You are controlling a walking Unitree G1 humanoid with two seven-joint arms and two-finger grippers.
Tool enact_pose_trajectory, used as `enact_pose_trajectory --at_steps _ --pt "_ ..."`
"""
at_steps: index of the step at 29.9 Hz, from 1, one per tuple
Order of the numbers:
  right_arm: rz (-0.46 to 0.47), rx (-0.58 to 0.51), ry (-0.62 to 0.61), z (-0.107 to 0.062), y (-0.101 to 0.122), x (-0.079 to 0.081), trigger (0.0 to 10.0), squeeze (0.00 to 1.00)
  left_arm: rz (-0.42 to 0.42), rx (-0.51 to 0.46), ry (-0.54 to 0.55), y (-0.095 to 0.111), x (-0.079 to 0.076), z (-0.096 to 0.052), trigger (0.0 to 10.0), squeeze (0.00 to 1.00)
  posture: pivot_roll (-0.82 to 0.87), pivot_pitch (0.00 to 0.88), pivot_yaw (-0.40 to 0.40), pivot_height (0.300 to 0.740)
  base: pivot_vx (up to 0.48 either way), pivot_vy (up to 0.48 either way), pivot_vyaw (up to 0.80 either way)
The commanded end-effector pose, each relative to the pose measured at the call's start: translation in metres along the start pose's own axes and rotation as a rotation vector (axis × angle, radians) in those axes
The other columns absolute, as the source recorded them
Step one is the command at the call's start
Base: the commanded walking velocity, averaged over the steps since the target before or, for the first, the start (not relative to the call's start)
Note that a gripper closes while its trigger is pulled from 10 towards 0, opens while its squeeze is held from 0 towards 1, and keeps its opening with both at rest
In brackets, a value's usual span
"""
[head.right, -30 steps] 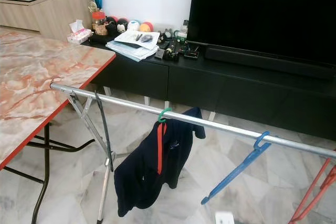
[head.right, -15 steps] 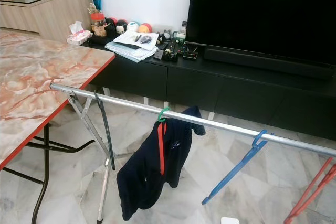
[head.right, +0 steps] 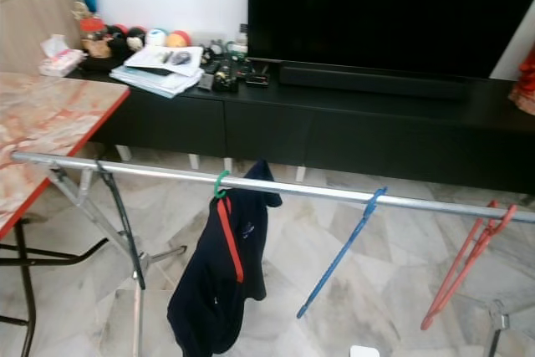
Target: Hang hanger
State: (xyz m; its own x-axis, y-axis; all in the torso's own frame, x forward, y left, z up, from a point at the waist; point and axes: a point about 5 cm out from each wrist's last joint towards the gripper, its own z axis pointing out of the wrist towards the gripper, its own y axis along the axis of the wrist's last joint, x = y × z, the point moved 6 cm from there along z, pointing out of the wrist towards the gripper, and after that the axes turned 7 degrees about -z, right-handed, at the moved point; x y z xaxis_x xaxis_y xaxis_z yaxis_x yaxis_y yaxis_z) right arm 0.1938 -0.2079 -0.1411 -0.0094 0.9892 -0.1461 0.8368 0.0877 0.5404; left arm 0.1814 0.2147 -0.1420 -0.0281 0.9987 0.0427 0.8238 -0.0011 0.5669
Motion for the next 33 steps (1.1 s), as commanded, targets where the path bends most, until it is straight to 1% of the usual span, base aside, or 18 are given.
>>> enact_pose_trajectory --at_steps 1,8,9,10,12,15,23,33 --pt "0.024 -0.017 0.013 0.000 0.001 0.003 10.0 0.00 0.022 0.040 0.002 -0.013 0.001 -0.003 10.0 0.00 0.01 0.014 -0.012 0.740 0.000 0.000 0.00" --pt "0.021 -0.015 0.012 0.000 0.000 0.003 10.0 0.00 0.023 0.034 -0.003 -0.012 0.001 -0.003 10.0 0.00 0.01 0.005 -0.007 0.740 0.000 0.000 0.00" --pt "0.048 -0.027 0.013 -0.001 0.002 0.003 10.0 0.00 0.022 0.031 -0.005 -0.011 0.002 -0.002 10.0 0.00 0.01 0.005 -0.007 0.740 0.000 0.000 0.00" --pt "0.055 -0.030 0.014 -0.001 0.002 0.003 10.0 0.00 0.021 0.030 -0.005 -0.011 0.002 -0.002 10.0 0.00 0.01 0.005 -0.007 0.740 0.000 0.000 0.00" --pt "0.038 -0.026 0.016 -0.001 0.001 0.004 10.0 0.00 0.026 0.027 -0.008 -0.010 0.001 -0.002 10.0 0.00 0.01 0.000 -0.003 0.740 0.000 0.000 0.00" --pt "0.041 -0.022 0.012 -0.001 0.000 0.004 10.0 0.00 0.024 0.020 -0.013 -0.007 0.000 -0.002 10.0 0.00 0.00 0.006 -0.003 0.740 0.000 0.000 0.00" --pt "0.049 -0.014 0.008 -0.001 -0.002 0.003 10.0 0.00 0.016 0.018 -0.015 -0.007 -0.002 -0.001 10.0 0.00 0.01 0.011 -0.005 0.740 -0.242 0.000 0.00" --pt "0.036 -0.002 0.015 -0.003 -0.009 -0.003 10.0 0.00 0.008 0.038 -0.015 -0.014 -0.006 -0.002 10.0 0.00 0.01 0.019 -0.009 0.740 -0.254 0.000 0.00"
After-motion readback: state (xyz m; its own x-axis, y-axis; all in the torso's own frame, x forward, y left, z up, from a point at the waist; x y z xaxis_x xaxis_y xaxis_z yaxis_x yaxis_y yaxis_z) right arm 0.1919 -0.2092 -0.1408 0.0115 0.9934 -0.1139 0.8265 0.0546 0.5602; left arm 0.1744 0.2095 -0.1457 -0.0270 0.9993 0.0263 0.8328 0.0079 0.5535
